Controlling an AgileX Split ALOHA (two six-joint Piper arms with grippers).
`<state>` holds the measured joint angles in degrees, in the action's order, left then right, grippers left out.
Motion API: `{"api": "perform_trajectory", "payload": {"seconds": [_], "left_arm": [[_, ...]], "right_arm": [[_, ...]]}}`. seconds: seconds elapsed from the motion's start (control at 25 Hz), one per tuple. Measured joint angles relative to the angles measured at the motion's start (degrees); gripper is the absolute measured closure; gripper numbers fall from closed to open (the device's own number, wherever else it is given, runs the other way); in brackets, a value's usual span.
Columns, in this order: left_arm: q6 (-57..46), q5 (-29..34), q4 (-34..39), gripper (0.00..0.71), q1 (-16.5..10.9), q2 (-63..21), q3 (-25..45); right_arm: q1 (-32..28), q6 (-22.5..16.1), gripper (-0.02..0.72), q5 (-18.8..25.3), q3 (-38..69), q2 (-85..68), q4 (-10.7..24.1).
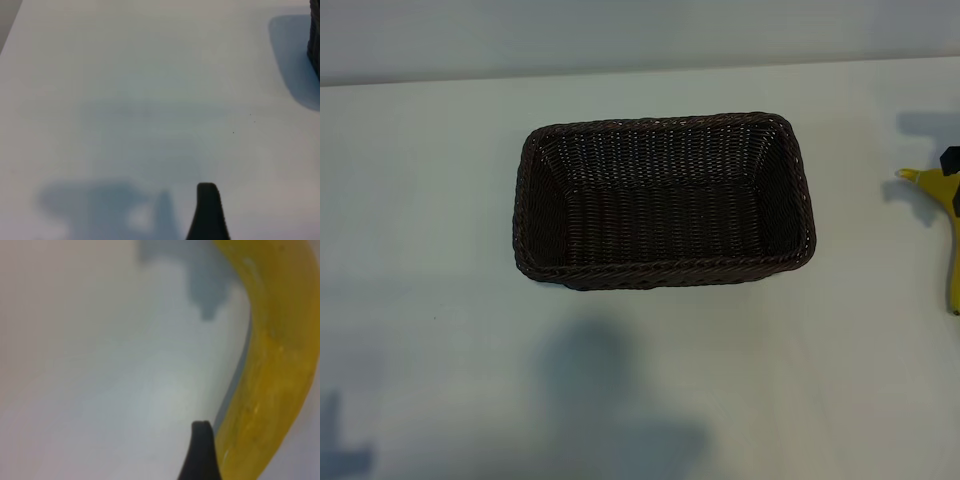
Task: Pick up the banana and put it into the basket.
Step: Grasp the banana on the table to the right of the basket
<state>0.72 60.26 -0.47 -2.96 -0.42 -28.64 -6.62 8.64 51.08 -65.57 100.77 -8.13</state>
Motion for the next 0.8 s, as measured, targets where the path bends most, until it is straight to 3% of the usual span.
{"api": "perform_trajectory", "payload": {"seconds": [0.8], "left_arm": [[0.0,0.0,0.0,0.147,0.0,0.0,0.0]], "right_arm": [[0.0,0.2,0.117,-4.4,0.0,9.0,0.9]]}}
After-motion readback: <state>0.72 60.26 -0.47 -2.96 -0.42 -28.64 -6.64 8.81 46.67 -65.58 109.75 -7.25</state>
